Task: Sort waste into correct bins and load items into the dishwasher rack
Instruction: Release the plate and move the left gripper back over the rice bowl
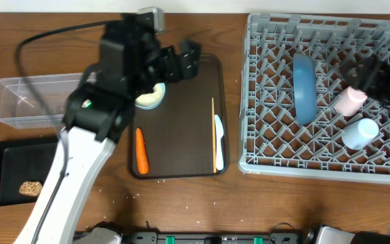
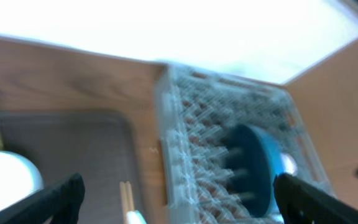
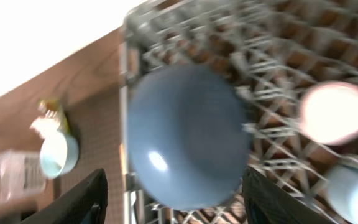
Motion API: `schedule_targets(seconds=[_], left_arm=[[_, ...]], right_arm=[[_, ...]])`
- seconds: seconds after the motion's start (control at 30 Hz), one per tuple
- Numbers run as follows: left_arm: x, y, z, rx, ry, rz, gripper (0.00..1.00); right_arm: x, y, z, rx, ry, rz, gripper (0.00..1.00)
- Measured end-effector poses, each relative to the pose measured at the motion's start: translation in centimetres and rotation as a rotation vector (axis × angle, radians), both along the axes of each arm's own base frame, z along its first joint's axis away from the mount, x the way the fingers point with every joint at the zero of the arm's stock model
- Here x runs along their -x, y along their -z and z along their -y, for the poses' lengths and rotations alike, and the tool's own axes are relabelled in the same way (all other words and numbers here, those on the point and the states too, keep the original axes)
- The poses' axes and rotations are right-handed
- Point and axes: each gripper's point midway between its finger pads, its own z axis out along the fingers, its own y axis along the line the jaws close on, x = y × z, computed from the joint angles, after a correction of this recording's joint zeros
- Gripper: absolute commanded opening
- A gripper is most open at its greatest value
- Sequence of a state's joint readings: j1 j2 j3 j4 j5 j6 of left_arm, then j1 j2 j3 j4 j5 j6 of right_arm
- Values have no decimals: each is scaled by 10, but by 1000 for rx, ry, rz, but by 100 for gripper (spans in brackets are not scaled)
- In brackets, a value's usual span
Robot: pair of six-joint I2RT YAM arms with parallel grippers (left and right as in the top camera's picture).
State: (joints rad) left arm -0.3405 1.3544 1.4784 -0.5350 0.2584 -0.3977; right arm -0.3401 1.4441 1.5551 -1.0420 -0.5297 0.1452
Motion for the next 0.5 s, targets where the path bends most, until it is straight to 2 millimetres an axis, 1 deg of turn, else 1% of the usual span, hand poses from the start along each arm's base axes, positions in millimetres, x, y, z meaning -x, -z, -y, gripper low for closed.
schedule_targets(seconds=[0.07,0.13,0.17,0.23,0.33,0.5], left_arm=[[7,-3,-15,-72,-27,26,98],[14,-1,-29,-156,-56,33,98],[15,-1,-32,-168,-60,34,98],[19,5,-39,-226,-65,24,98],[25,17,-45,-292,-59,-10,98],[31,28,-51,-350,-48,-47,98]], right_arm=[[-2,0,-20,8,-57,4,63],[-3,3,-43,43,-115,-4,63],[-3,3,-47,48,-126,-5,63],[-4,6,-63,93,-163,-7,63],[-5,7,-81,148,-203,-1,64],[-6,8,-99,202,-242,14,64]])
